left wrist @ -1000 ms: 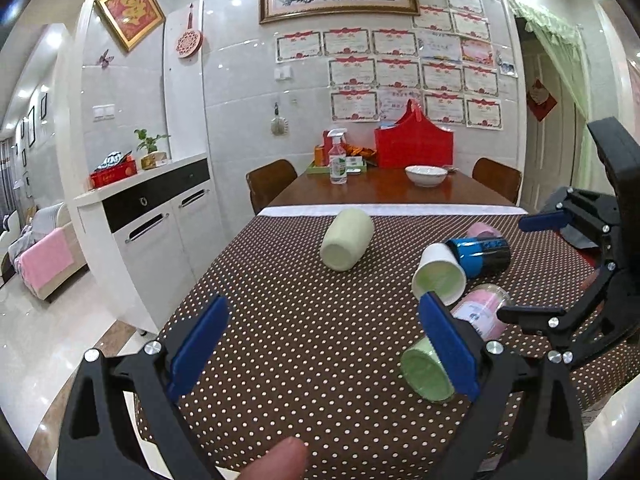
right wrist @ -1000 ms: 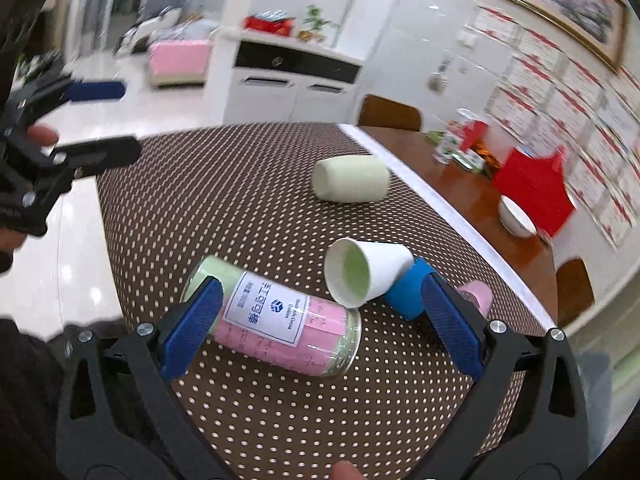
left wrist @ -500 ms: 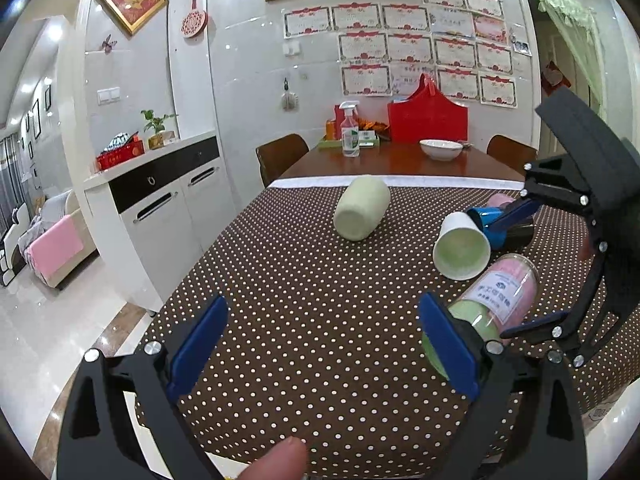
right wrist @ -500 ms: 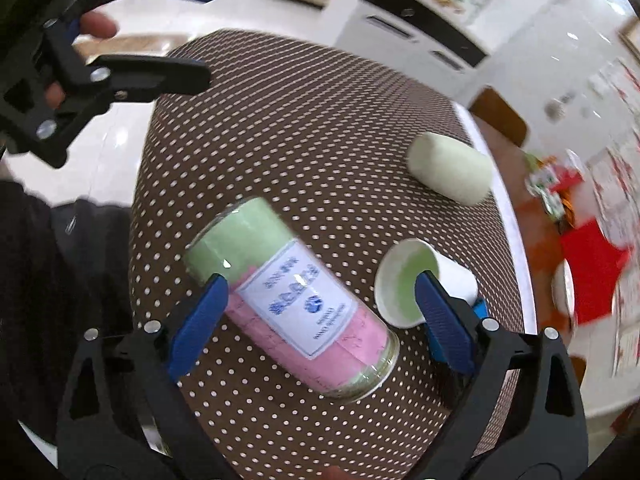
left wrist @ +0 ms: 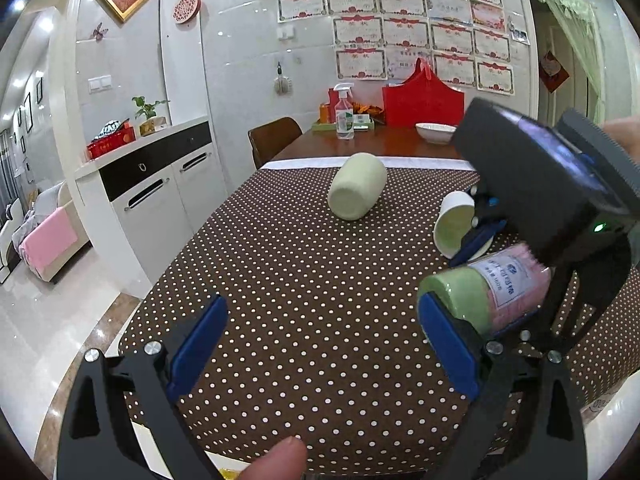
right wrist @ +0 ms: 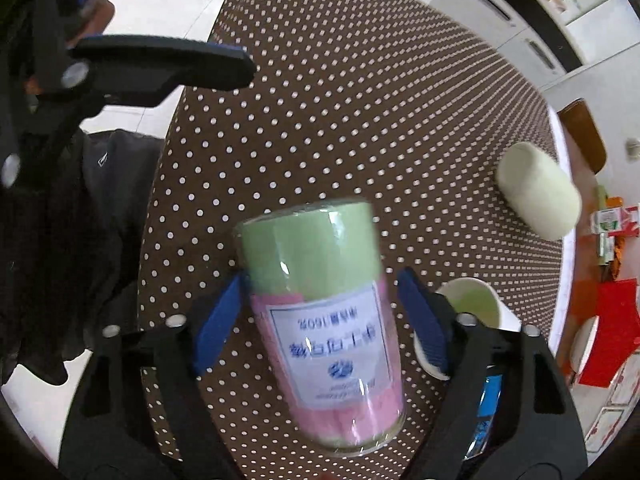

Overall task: Flip cup upside down
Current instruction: 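Lift the jar and rotate it green end up with the right gripper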

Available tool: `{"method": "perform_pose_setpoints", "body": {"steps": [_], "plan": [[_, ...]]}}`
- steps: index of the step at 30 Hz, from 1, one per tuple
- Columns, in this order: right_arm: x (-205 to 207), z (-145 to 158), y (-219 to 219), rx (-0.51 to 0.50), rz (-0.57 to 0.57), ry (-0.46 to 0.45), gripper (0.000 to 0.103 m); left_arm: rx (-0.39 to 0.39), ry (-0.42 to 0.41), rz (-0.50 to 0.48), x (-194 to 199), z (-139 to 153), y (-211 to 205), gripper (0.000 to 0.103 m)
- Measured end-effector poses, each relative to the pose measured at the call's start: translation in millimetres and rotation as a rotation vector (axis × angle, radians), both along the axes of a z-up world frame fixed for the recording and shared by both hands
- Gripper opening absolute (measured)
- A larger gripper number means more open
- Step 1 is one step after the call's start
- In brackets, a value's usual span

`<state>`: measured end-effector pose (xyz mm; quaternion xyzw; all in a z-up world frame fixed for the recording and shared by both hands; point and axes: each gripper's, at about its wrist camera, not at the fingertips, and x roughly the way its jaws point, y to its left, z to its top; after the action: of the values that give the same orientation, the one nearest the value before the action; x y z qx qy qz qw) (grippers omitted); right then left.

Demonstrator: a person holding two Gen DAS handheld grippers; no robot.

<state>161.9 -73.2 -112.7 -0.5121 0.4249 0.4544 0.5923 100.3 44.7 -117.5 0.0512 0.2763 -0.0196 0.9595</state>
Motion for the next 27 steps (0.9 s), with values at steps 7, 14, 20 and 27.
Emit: {"method": "perform_pose_setpoints", "body": {"steps": [7,14,20,27], "plan": [[12,-10,2,-0.026,-0.050,0.048,0.072,-0.009,0.020,0.004,4,-7,4,0.094],[21,-3,-3,0.012,-0.101,0.042,0.070,-0.012,0.021,-0.009,1,-8,0,0.094],[32,28,-31,0.208,-0.255,0.068,0.070,-0.013,0.000,-0.020,-5,-2,-2,0.094],[32,50,-68,0.429,-0.437,0.081,0.069,-0.008,-0.036,-0.055,-18,8,-13,0.094]]}}
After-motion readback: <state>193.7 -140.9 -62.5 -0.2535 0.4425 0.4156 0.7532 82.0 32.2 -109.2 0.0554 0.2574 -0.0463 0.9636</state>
